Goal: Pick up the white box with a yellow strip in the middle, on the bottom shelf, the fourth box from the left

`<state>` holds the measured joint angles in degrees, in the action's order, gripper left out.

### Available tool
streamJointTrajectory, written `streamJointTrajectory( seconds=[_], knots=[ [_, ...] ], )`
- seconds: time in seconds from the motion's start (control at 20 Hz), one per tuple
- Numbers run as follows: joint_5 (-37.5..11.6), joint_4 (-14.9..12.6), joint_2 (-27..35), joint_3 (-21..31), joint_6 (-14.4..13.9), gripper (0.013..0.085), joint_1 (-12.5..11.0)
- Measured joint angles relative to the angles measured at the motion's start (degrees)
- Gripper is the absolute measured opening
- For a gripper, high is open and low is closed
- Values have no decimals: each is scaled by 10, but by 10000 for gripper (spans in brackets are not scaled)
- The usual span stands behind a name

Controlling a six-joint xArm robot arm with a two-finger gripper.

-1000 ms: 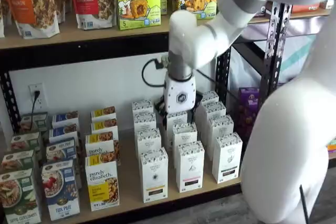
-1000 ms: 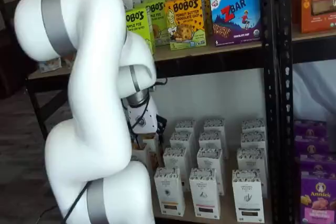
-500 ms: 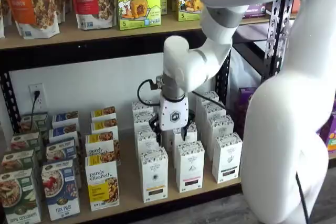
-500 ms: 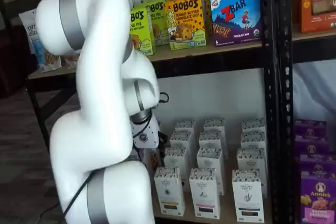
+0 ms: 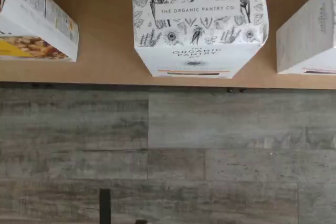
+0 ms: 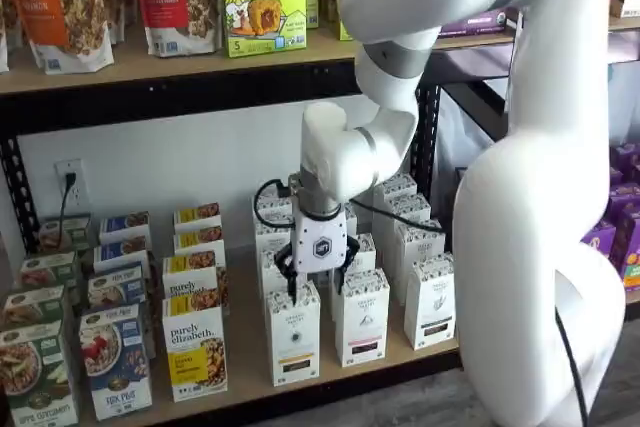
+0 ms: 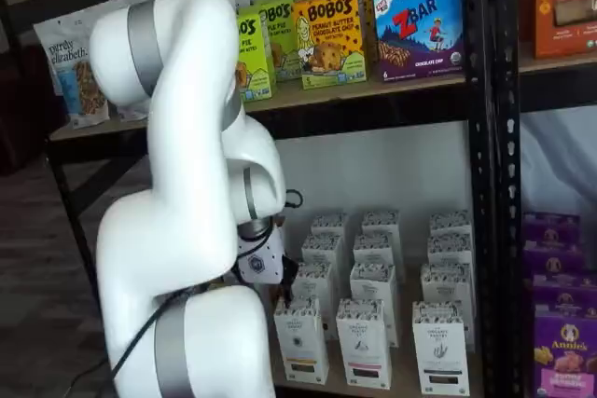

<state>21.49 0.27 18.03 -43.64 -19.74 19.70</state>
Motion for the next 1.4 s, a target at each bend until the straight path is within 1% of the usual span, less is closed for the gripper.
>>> streamJointTrajectory(
  seconds=[0.15,0.25,0.3,0.4,0.45,0.55,0.6,0.7,0.8,0.95,1.1,1.3,1.4],
  knots=[
    [10,11,27,-24,7,850,3],
    [15,26,51,-45,18,850,5],
    [15,29,60,-53,20,850,6],
    [17,17,69,-63,10,850,5],
    [18,1,76,-71,-5,850,5],
    [20,-17,90,-86,-21,850,5],
    [19,-17,100,-95,-21,850,5],
    [17,-8,121,-114,-14,850,6],
    [17,-10,143,-135,-16,850,6],
    [18,-5,165,-157,-10,850,4],
    [20,-19,186,-184,-17,850,-1],
    [35,-31,213,-222,-18,850,-11],
    [38,-43,223,-237,-23,850,-16]
  ],
)
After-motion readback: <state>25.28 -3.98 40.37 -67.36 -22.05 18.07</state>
